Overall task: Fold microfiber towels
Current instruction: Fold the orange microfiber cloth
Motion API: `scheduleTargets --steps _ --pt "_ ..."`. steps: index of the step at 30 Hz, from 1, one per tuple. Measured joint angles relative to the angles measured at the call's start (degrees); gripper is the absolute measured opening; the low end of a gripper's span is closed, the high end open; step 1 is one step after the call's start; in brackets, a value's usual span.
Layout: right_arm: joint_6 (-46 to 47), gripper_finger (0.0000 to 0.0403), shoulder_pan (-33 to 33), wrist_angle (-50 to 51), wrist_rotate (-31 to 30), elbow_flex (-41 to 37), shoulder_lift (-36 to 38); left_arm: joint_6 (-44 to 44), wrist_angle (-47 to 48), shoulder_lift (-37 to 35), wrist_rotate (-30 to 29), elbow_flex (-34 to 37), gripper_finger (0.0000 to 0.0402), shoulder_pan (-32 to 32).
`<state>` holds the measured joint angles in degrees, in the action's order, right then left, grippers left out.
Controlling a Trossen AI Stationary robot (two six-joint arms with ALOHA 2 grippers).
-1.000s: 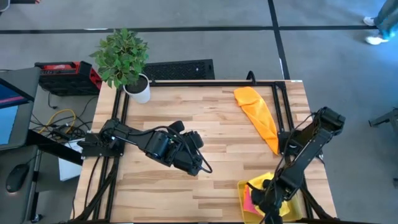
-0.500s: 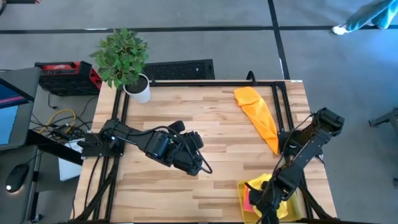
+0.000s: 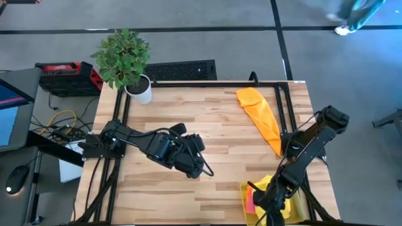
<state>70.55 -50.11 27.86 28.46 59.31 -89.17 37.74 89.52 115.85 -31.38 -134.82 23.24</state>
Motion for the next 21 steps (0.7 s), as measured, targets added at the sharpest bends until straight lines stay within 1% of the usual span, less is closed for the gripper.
scheduleTargets --steps 2,4,11,15,17,21 --pt "0.10 0.0235 -0.04 0.30 -0.77 0.00 2.21 0.02 0.24 0.00 0.02 0.00 0.0116 0.00" --pt "0.78 0.0233 -0.03 0.34 -2.88 0.03 5.02 -0.05 0.41 0.00 0.02 0.00 0.0116 0.00" --pt "0.95 0.0230 -0.04 4.87 -17.37 0.07 14.63 0.36 0.53 0.00 0.34 0.00 0.0116 -0.97" --pt "-1.39 0.0230 0.01 8.62 -24.82 0.07 19.05 0.42 -1.43 0.30 0.78 0.00 0.0116 -4.13" --pt "-3.41 0.0230 0.03 9.83 -28.19 0.07 21.21 -1.35 -3.12 0.60 2.31 0.02 0.0116 -6.56" --pt "-8.16 0.0230 1.00 13.13 -35.39 0.07 26.11 -9.50 -12.39 1.68 8.48 1.24 0.0116 -12.34"
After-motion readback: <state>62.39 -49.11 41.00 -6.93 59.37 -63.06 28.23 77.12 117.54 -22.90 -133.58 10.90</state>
